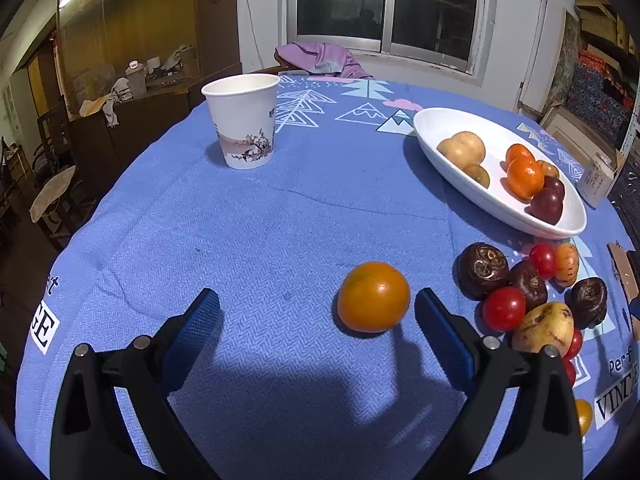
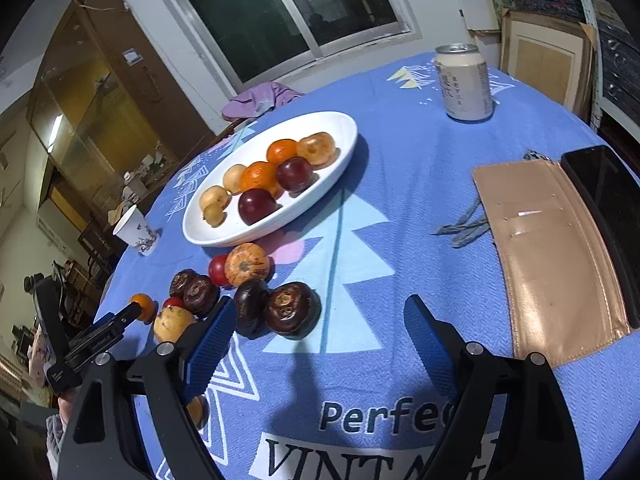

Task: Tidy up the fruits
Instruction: 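Move the left tool to an orange-yellow round fruit while the right tool approaches a dark brown fruit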

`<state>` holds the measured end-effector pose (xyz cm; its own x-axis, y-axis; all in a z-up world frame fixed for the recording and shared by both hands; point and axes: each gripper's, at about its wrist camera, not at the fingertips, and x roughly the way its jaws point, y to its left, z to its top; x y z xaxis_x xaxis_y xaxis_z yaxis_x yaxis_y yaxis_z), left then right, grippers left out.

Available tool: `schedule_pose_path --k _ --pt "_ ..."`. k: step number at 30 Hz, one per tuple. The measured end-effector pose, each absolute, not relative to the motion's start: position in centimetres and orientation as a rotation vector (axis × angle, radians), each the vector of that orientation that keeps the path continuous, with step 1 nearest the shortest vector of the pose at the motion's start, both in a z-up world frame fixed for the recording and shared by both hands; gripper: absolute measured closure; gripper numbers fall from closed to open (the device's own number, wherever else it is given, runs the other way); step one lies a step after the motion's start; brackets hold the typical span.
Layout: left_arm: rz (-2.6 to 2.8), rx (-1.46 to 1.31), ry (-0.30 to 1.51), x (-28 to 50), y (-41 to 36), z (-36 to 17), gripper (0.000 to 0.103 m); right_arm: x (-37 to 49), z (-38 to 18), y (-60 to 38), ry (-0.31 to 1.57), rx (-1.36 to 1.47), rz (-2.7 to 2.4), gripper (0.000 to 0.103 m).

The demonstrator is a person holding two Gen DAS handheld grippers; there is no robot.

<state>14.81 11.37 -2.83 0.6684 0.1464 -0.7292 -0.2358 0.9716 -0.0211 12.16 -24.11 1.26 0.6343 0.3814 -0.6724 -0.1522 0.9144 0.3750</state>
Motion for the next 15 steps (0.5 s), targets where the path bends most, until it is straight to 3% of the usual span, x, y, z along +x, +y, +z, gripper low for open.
schedule_pose_path --k 15 --pt "0.207 -0.145 0.852 15.0 11.6 -3.5 0.007 12.0 0.8 -18.6 0.797 -0.035 0.274 0.017"
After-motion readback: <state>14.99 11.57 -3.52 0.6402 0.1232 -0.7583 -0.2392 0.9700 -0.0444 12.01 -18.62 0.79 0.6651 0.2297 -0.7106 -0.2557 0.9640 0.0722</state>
